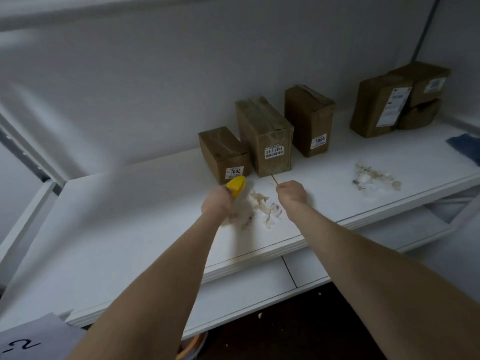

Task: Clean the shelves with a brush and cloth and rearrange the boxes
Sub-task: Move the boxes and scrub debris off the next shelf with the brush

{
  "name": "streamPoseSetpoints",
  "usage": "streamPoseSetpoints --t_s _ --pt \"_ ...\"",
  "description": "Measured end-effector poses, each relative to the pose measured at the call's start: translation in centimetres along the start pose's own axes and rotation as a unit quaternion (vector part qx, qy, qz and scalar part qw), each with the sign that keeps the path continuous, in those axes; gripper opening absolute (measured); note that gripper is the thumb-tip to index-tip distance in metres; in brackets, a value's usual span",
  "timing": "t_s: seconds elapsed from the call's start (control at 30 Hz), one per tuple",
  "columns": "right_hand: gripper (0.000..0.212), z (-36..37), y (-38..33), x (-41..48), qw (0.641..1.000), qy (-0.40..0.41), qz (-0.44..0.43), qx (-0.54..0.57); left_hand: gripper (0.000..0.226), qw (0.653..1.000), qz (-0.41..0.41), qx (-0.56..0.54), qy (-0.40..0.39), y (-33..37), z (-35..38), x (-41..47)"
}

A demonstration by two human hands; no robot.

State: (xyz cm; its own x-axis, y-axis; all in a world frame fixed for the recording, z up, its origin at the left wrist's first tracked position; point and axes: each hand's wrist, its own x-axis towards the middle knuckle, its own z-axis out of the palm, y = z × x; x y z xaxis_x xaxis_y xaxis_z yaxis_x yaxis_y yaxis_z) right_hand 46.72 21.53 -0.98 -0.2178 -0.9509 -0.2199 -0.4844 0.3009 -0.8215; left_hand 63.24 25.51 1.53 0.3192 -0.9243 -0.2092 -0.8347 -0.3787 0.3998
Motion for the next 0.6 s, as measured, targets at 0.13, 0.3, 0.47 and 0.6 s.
streamPoseSetpoints --t_s 0.13,0.3,0.47,0.6 --pt "0.034 -0.5 1.9 0.8 1.0 -0.005 0.016 0.008 0.035 0.997 0.032 0.054 -0.042 0.7 1.0 0.6" --pt "0.033 0.5 1.8 0.6 0.998 -0.052 0.009 -0.02 0.042 0.987 0.095 0.051 -0.121 1.0 0.2 -0.6" --pt "0.037 0.9 1.1 0.2 0.999 -0.046 0.014 0.011 0.04 0.996 0.061 -0.062 -0.03 -1.3 -0.8 -1.4" --pt "0.04 1.0 1.5 -0.7 0.999 -0.025 0.044 0.002 0.044 0.995 -0.049 -0.091 0.001 -3.4 -0.4 -2.2"
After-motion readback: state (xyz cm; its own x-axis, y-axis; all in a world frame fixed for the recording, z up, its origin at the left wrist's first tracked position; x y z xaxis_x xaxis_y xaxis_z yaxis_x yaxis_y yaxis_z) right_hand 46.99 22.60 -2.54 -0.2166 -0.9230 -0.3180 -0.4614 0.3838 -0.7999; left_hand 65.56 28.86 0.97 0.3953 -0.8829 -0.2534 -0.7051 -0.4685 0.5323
